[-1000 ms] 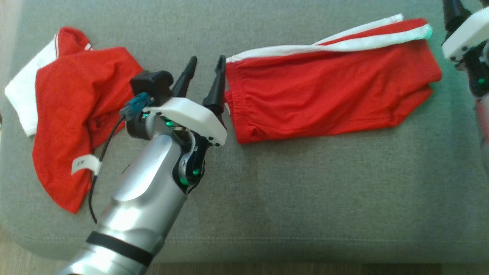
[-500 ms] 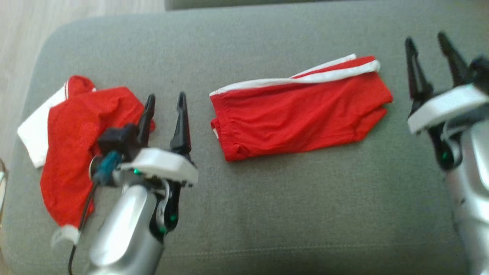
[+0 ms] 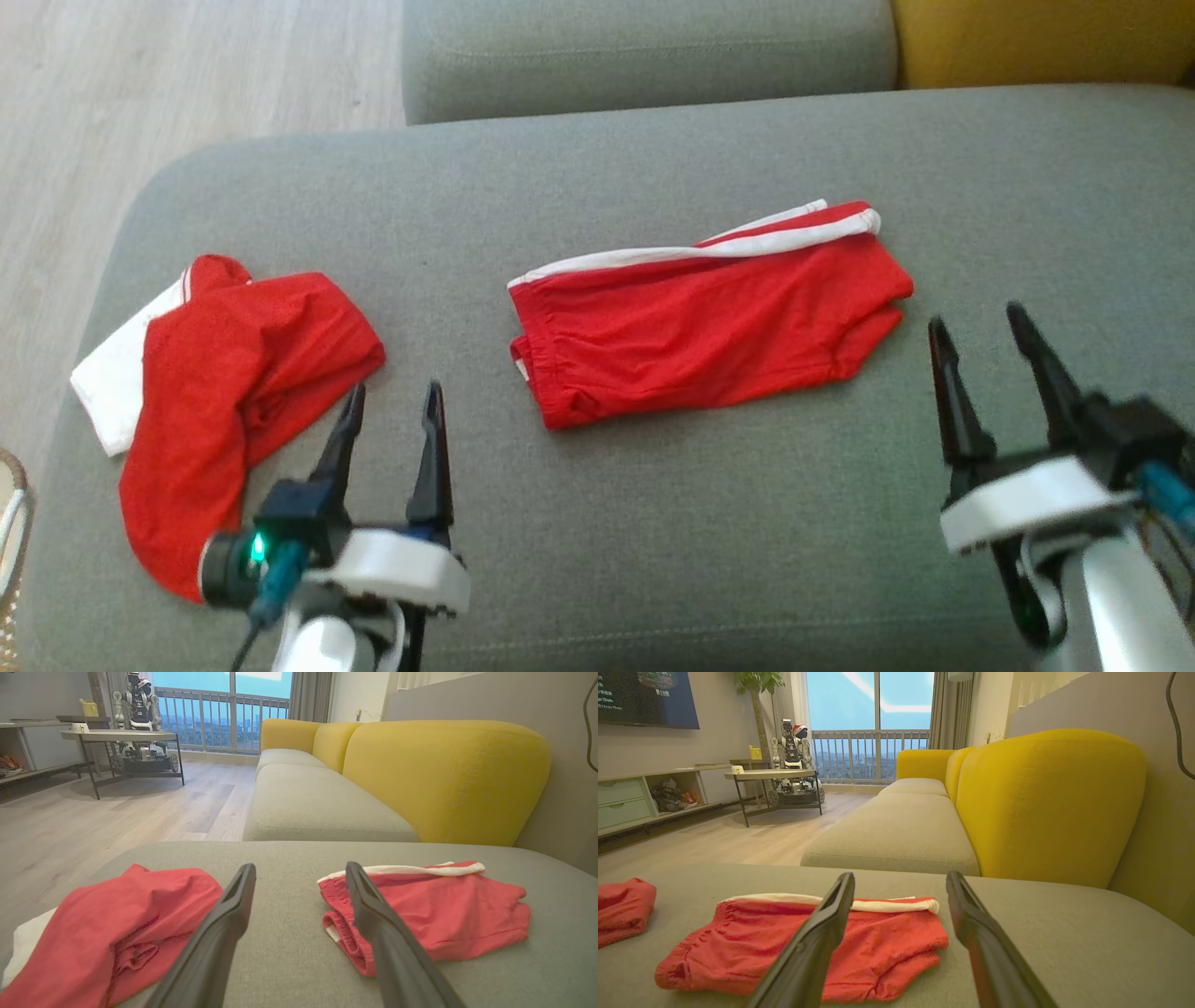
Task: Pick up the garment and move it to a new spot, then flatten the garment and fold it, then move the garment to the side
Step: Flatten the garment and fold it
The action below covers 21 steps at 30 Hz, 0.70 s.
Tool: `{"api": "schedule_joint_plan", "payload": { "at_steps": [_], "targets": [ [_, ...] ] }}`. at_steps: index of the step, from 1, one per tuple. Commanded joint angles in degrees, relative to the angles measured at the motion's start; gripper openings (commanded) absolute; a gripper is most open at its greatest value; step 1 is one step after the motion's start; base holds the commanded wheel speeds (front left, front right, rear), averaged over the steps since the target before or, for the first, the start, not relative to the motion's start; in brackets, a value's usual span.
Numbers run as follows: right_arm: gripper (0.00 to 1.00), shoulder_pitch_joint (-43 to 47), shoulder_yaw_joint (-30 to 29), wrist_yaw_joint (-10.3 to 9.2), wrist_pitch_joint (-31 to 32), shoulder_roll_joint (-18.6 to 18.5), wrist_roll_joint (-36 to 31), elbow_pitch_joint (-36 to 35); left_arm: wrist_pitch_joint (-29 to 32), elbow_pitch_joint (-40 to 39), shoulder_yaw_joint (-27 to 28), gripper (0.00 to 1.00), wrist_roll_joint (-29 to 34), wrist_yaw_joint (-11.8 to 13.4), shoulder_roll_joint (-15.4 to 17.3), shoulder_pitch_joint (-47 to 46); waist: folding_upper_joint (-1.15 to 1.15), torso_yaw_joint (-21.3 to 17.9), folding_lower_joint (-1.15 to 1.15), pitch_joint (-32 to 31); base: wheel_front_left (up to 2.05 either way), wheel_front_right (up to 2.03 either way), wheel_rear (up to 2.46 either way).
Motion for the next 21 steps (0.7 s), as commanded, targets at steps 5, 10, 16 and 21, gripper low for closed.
{"api": "schedule_joint_plan", "payload": {
  "at_steps": [5, 10, 16, 21],
  "targets": [
    [1.0, 3.0, 0.1, -0.02, -0.1, 1.4, -3.0, -3.9, -0.7, -4.3, 2.9, 1.0, 3.2, -0.2, -1.0, 1.4, 0.0, -0.3, 0.01, -0.5, 0.0, 0.0, 0.0],
    [1.0, 4.7, -0.4, -0.02, -0.5, 2.1, -4.1, -4.2, -0.7, -5.0, 2.9, 1.0, 4.7, -0.2, -1.5, 3.2, 0.0, -0.1, 0.01, -0.7, 0.0, 0.0, 0.0],
    [1.0, 4.7, -1.2, -0.02, -0.4, 2.3, -2.8, -3.4, -0.7, -4.8, 3.2, 1.0, 4.8, -0.7, -1.7, 2.9, 0.0, 0.5, 0.01, -0.4, 0.0, 0.0, 0.0],
    [1.0, 2.1, -3.6, -0.02, 2.3, 2.3, 9.0, 1.6, -0.7, -4.3, 2.8, 1.0, 5.0, -1.3, -1.7, 1.4, 0.0, 2.1, 0.01, 2.2, 0.0, 0.0, 0.0]
  ]
}}
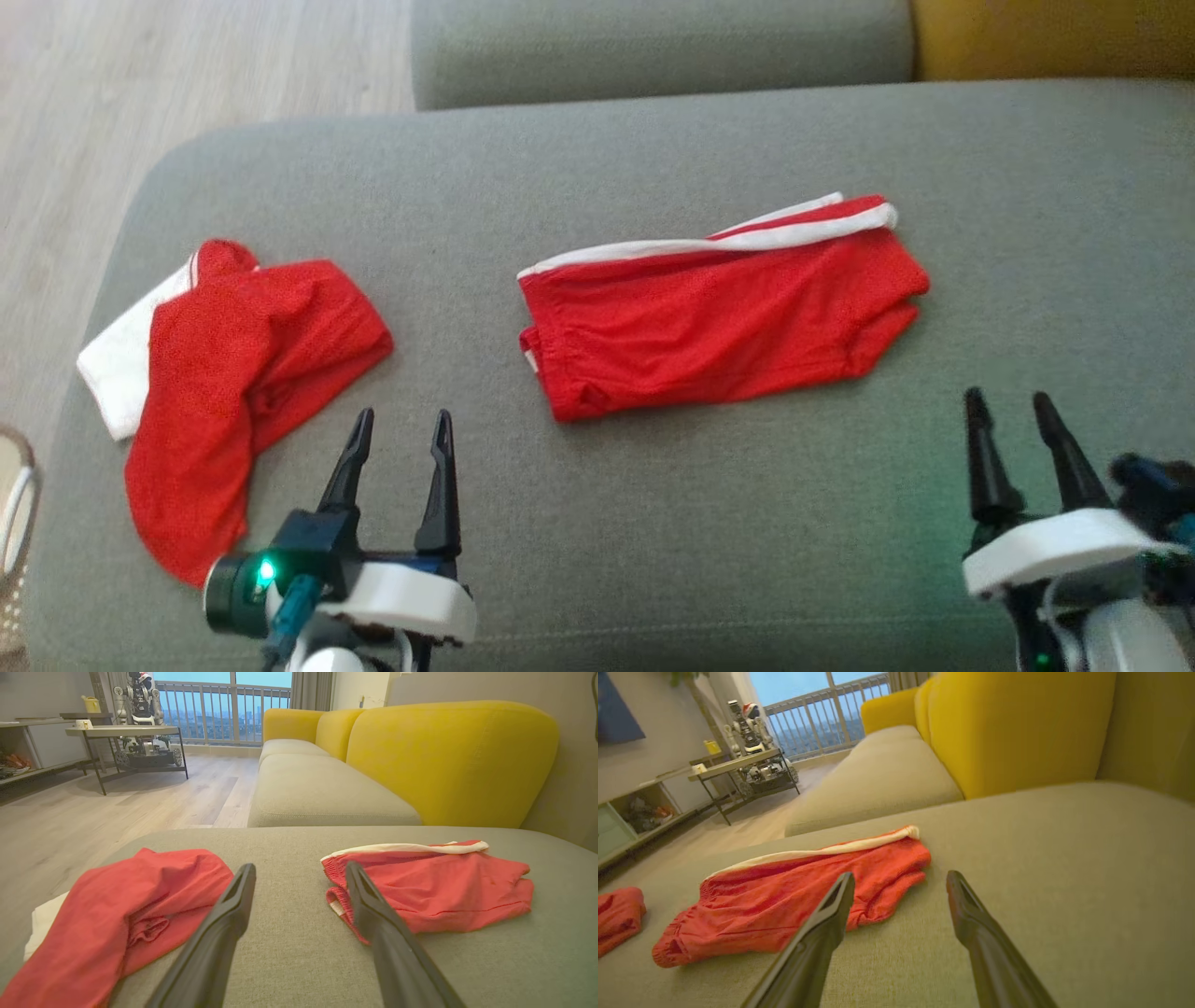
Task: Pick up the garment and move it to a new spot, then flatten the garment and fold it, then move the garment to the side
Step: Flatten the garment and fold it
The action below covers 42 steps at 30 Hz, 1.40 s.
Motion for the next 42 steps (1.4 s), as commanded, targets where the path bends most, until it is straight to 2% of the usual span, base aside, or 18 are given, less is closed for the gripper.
{"api": "schedule_joint_plan", "payload": {
  "at_steps": [1, 7, 12, 13, 18, 22, 26, 38, 39, 40, 42],
  "targets": [
    [1.0, -4.2, 0.7, -0.02, 0.5, -0.3, 3.2, -0.6, -0.7, -1.7, 1.5, 1.0, 0.3, -0.4, -0.3, -3.4, 0.0, 1.2, 0.0, 1.4, 0.0, 0.0, 0.0],
    [1.0, -11.8, -2.1, -0.02, 5.7, -0.3, 22.3, 9.8, -0.7, -0.9, 0.3, 1.0, -0.1, -0.7, -0.3, -5.1, 0.0, 4.3, 0.0, 5.1, 0.0, 0.0, 0.0],
    [1.0, -18.2, -5.7, -0.02, 9.9, -0.3, 30.5, 19.1, -0.7, -0.7, -1.1, 1.0, -0.4, -0.6, -0.4, -6.4, 0.0, 7.4, 0.0, 7.3, 0.0, 0.0, 0.0],
    [1.0, -18.2, -5.7, -0.02, 9.9, -0.3, 30.5, 19.1, -0.7, -0.7, -1.1, 1.0, -0.4, -0.6, -0.4, -6.4, 0.0, 7.4, 0.0, 7.3, 0.0, 0.0, 0.0],
    [1.0, -25.2, -12.1, -0.02, 12.7, -0.3, 32.5, 29.1, -0.7, 0.2, -2.2, 1.0, 0.4, -0.5, -0.4, -7.7, 0.0, 10.2, 0.0, 9.7, 0.0, 0.0, 0.0],
    [1.0, -28.1, -13.5, -0.02, 14.2, -0.3, 32.3, 32.1, -0.7, 0.3, -2.8, 1.0, 0.5, -0.6, -0.4, -8.1, 0.0, 11.0, 0.0, 10.7, 0.0, 0.0, 0.0],
    [1.0, -31.4, -14.0, -0.02, 17.0, -0.3, 33.0, 35.3, -0.7, 1.0, -4.2, 1.0, 0.5, -0.4, -0.4, -8.7, 0.0, 12.1, 0.0, 11.8, 0.0, 0.0, 0.0],
    [0.99, -35.2, -12.4, -0.02, 18.8, -0.2, 32.8, 40.3, -0.7, 1.5, -4.9, 1.0, -0.2, 0.0, -0.4, -10.4, 0.0, 13.0, 0.0, 12.6, 0.0, 0.0, 0.0],
    [0.45, -35.3, -12.2, -0.02, 18.7, -0.2, 32.7, 40.6, -0.7, 1.5, -4.8, 1.0, -0.2, 0.0, -0.4, -10.5, 0.0, 13.0, 0.0, 12.5, 0.0, 0.0, 0.0],
    [0.0, -35.4, -11.9, -0.02, 18.2, -0.2, 32.2, 40.7, -0.7, 1.5, -4.7, 1.0, -0.2, 0.0, -0.4, -10.5, 0.0, 13.0, 0.0, 12.5, 0.0, 0.0, 0.0],
    [0.0, -35.2, -11.6, -0.02, 16.7, -0.2, 31.5, 40.5, -0.7, 1.5, -4.5, 1.0, -0.2, 0.1, -0.4, -10.6, 0.0, 12.8, 0.0, 12.4, 0.0, 0.0, 0.0]
  ]
}}
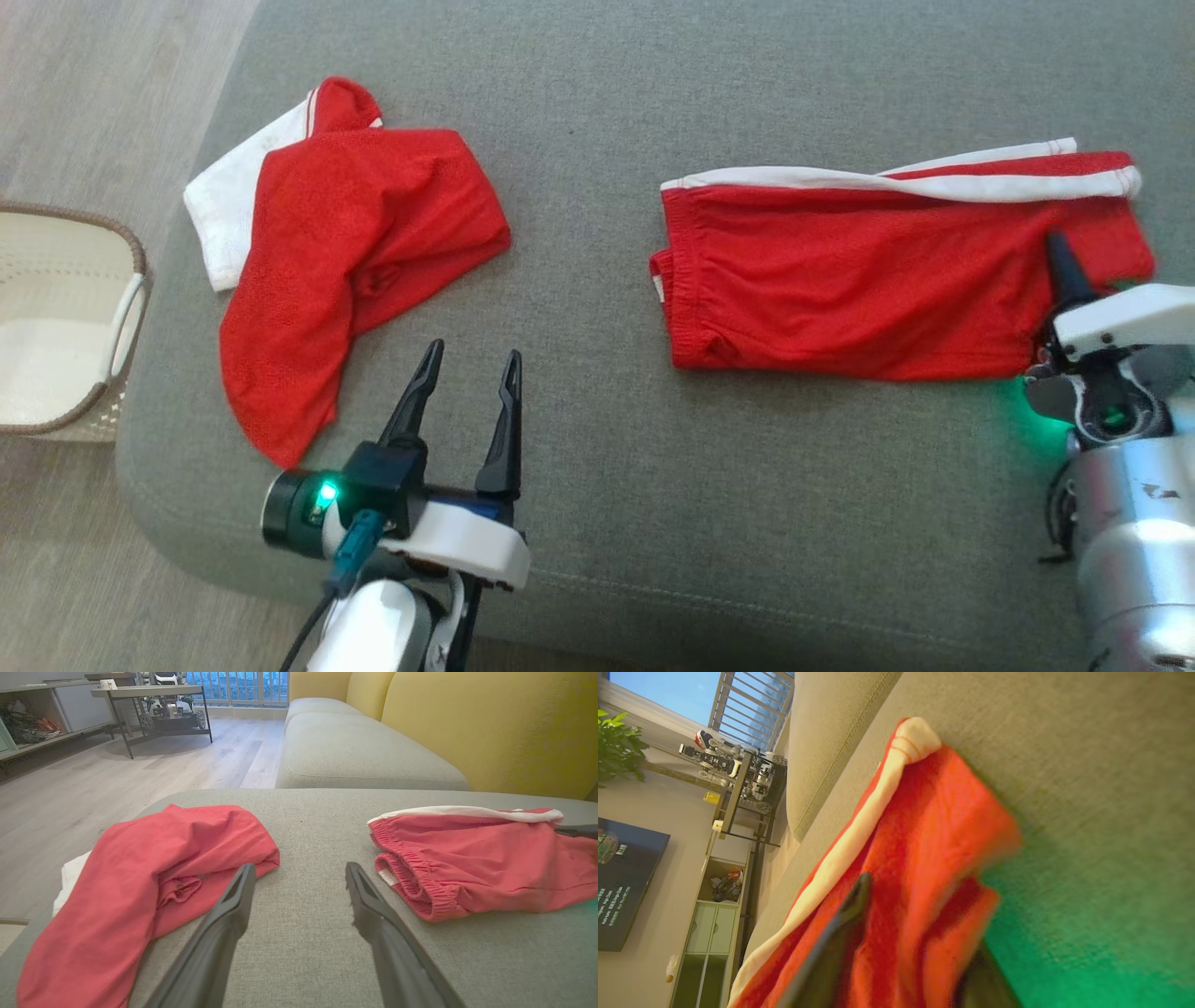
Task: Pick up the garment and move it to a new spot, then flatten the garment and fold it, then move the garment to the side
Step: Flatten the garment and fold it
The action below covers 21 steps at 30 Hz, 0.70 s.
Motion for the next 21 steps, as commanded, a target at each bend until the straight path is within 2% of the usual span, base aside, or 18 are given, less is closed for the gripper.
{"api": "schedule_joint_plan", "payload": {
  "at_steps": [1, 10, 21],
  "targets": [
    [0.0, 0.5, 2.2, 0.0, -0.2, 3.3, 0.0, 1.2, -0.7, -1.7, 2.2, 1.0, -0.1, 0.5, -0.1, -1.6, 0.0, -0.2, 0.0, -0.2, 0.0, 0.0, 0.0],
    [0.0, 1.8, 2.6, 0.0, -6.3, 2.3, -2.5, -1.8, -0.7, -1.3, 2.6, 1.0, 0.0, 0.2, -0.1, -0.7, 0.0, -2.4, 0.0, -2.8, 0.0, 0.0, 0.0],
    [0.0, 4.8, -3.4, 0.0, -14.3, -1.8, -11.8, 1.3, -0.7, -0.4, 2.7, 1.0, -0.1, 0.0, -0.1, 1.4, 0.0, -4.7, 0.0, -7.4, 0.0, 0.0, 0.0]
  ]
}}
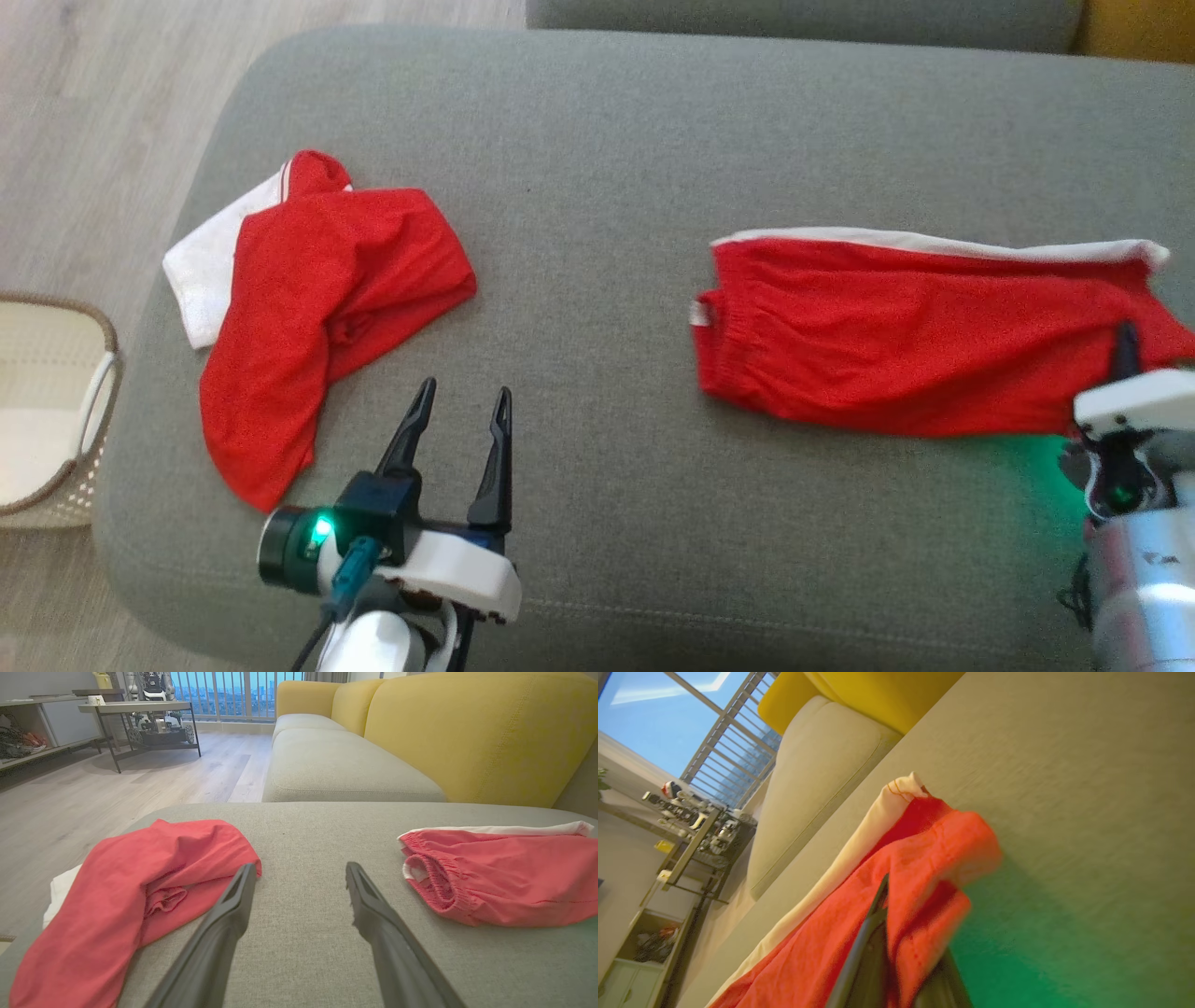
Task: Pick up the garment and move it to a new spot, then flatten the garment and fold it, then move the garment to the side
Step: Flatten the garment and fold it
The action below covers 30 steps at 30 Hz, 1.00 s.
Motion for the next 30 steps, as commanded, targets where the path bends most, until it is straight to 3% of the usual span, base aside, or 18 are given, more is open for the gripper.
{"api": "schedule_joint_plan", "payload": {
  "at_steps": [1, 6, 14, 22, 30],
  "targets": [
    [0.0, 0.0, 0.8, 0.0, -0.7, -0.9, -0.6, -1.2, -0.7, -1.7, 1.9, 1.0, -0.1, 0.0, 0.0, -1.2, 0.0, -0.3, 0.0, -0.6, 0.0, 0.0, 0.0],
    [0.0, 0.9, -2.6, 0.0, -3.7, -1.8, -8.8, 1.6, -0.7, -1.7, 1.8, 1.0, -0.4, 0.2, 0.0, -0.5, 0.0, -0.7, 0.0, -2.0, 0.0, 0.0, 0.0],
    [0.0, 0.4, -0.6, 0.0, -4.8, 2.5, -13.8, -2.5, -0.7, -1.5, 1.5, 1.0, -0.8, 0.4, 0.0, 0.1, 0.0, -1.1, 0.0, -3.9, 0.0, 0.0, 0.0],
    [0.0, 4.4, 10.4, 0.0, -3.9, 4.4, -8.6, -12.4, -0.7, -1.3, 1.9, 1.0, -0.9, 0.4, 0.0, 0.8, 0.0, -0.3, 0.0, -5.4, 0.0, 0.0, 0.0],
    [0.0, 10.5, 26.7, 0.0, -1.9, 4.5, -0.2, -21.4, -0.7, -1.2, 2.3, 1.0, -0.9, 0.1, 0.0, 1.1, 0.0, 1.3, 0.0, -5.8, 0.0, 0.0, 0.0]
  ]
}}
